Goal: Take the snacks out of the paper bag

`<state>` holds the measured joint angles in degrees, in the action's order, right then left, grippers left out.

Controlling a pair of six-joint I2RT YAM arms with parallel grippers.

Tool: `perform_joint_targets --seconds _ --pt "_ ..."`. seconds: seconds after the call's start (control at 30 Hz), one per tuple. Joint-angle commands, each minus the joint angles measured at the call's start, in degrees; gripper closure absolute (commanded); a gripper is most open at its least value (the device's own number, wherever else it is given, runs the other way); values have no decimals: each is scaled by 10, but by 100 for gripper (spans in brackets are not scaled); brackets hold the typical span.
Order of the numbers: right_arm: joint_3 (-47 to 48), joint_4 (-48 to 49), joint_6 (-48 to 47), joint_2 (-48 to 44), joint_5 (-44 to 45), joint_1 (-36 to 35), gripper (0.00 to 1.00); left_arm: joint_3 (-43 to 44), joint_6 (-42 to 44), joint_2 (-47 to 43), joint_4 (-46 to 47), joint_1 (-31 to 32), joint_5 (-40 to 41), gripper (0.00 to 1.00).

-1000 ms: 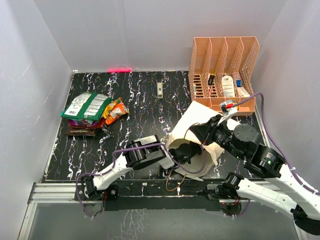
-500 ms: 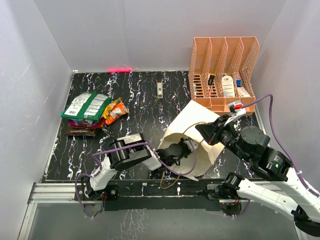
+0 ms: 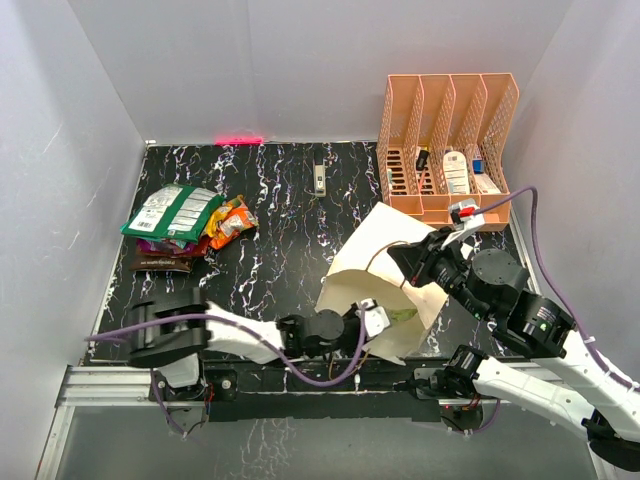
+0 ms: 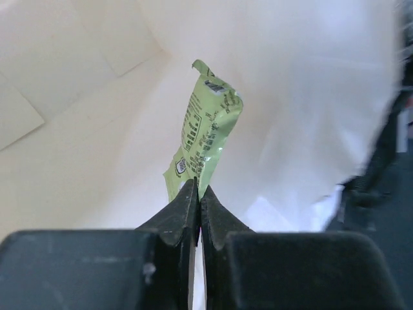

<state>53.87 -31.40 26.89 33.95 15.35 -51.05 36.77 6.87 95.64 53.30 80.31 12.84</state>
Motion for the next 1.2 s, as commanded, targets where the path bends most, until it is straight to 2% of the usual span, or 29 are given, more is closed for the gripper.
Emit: perform_joint_targets --seconds 0.0,0.2,0.27,0.37,0.5,0.63,0.7,0.73,0.77,0.87,0.93,1.03,1.17 --pt "-1 64 -31 -3 32 -1 92 -8 -83 -160 -185 3 -87 100" --pt "16 46 -53 1 100 -1 92 6 -181 -396 -433 7 -147 100" --pt "17 41 -57 -1 125 -1 92 34 -208 -459 -510 6 -138 100" --pt "13 40 -63 -10 142 -1 92 84 -232 -518 -608 5 -70 100" --pt "0 39 -67 -25 140 -1 92 169 -254 -515 -736 6 73 100" --pt "-13 33 -63 -43 129 -1 92 260 -278 -436 -839 5 262 100" --pt "-17 29 -59 -52 128 -1 92 303 -288 -390 -886 -8 325 100" --pt "-18 27 -57 -57 128 -1 92 319 -287 -374 -898 -31 327 100" --pt "-20 25 -54 -61 128 -1 92 332 -287 -361 -905 -85 312 100" --pt "-21 22 -51 -73 125 -1 92 321 -278 -354 -886 -247 170 100" --pt "-21 25 -46 -75 121 -1 92 298 -278 -348 -883 -324 135 100" --pt "-16 28 -45 -72 107 -1 92 257 -292 -322 -897 -388 155 100" --pt "-5 33 -55 -57 96 -1 92 168 -267 -307 -836 -463 122 100"
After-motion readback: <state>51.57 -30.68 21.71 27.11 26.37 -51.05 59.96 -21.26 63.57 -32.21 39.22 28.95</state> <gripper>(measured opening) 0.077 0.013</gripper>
